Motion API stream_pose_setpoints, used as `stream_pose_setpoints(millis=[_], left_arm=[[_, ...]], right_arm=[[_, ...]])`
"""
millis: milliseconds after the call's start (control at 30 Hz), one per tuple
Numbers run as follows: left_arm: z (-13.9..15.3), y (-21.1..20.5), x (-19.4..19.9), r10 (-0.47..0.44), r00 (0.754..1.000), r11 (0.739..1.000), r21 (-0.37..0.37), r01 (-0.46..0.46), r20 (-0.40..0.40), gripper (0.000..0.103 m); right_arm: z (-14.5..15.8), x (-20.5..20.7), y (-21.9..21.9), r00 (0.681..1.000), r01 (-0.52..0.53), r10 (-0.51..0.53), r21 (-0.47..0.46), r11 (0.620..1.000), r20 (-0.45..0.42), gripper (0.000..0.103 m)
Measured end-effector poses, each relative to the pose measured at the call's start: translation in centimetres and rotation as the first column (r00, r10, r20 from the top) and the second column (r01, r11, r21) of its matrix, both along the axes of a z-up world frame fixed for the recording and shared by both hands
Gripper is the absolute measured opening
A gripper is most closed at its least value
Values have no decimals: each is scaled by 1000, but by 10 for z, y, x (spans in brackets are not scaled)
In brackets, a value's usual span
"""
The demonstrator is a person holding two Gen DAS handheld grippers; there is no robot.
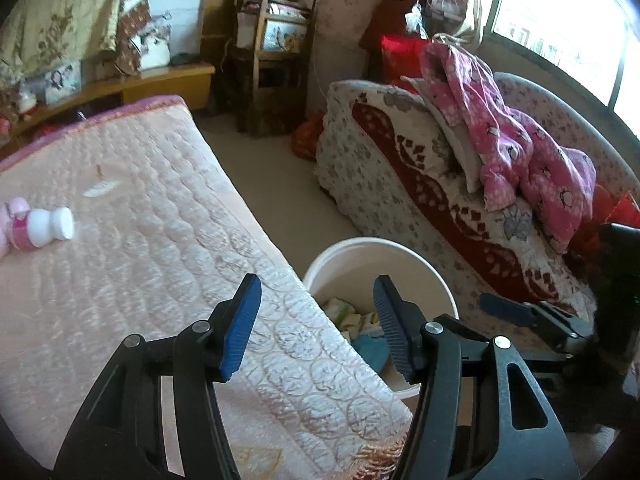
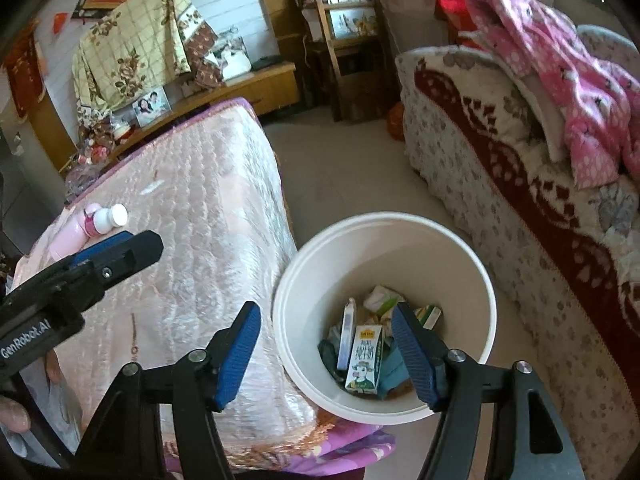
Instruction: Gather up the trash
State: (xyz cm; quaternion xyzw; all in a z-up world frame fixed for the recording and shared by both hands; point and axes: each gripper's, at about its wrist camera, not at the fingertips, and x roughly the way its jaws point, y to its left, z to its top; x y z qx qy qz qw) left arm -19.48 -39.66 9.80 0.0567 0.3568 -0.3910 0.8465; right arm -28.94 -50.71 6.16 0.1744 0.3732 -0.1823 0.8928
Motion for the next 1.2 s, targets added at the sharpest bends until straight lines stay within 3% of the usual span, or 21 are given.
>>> stream_pose_setpoints(millis=[400, 700, 900, 933, 1000, 1200], left_arm=[[40, 35, -34, 23, 992, 998, -56, -16, 124, 57], [57, 64, -48, 54, 986, 996, -83, -42, 156, 57], [66, 83, -55, 77, 981, 992, -111, -57, 180, 57], [67, 87, -55, 84, 979, 991, -119, -63, 183, 58], [69, 93, -56, 94, 978, 989, -128, -71, 186, 71], [74, 103, -60, 120, 966, 987, -136, -90, 230, 74]], right_arm=[[48, -26, 35, 993, 61, -49, -115, 991, 105, 76], [75, -43, 61, 983, 103, -72, -180, 978, 170, 81], [88, -49, 74, 977, 105, -62, -210, 972, 204, 97], [90, -50, 76, 977, 104, -59, -215, 971, 207, 97], [93, -51, 80, 976, 101, -53, -223, 970, 210, 97], [96, -53, 84, 973, 96, -43, -234, 967, 225, 97]])
